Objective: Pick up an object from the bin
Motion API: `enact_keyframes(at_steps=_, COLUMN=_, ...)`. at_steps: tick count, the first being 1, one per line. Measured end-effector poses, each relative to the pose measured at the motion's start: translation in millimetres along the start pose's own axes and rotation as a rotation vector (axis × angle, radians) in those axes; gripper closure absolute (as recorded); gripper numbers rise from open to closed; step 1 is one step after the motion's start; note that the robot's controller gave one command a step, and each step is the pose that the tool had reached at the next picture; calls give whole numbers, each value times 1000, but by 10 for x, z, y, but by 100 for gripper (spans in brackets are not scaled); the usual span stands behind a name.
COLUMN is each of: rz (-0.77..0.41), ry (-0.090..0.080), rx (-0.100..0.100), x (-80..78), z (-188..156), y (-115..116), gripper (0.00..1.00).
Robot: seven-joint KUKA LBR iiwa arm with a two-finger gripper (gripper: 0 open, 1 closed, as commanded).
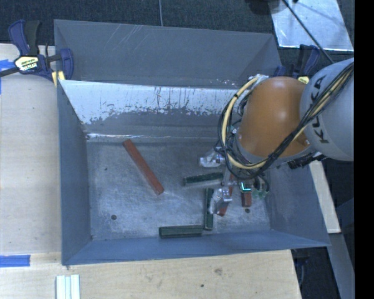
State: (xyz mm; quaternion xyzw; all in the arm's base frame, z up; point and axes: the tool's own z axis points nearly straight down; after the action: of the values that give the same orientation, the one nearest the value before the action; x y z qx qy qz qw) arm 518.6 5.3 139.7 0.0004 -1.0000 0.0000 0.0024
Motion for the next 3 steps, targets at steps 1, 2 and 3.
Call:
enact_keyframes(at_steps=1, rz=0, ry=-7, rx=0, x=-20, z=-34, y=0, gripper=0)
enact_keyframes(at_steps=2, rz=-57, ry=-26, rx=-1, x=-246, z=587, y=-20, gripper=100)
enact_keyframes(at_steps=3, rz=-57, ry=-26, rx=-1, x=-245, z=588, y=-20, gripper=100)
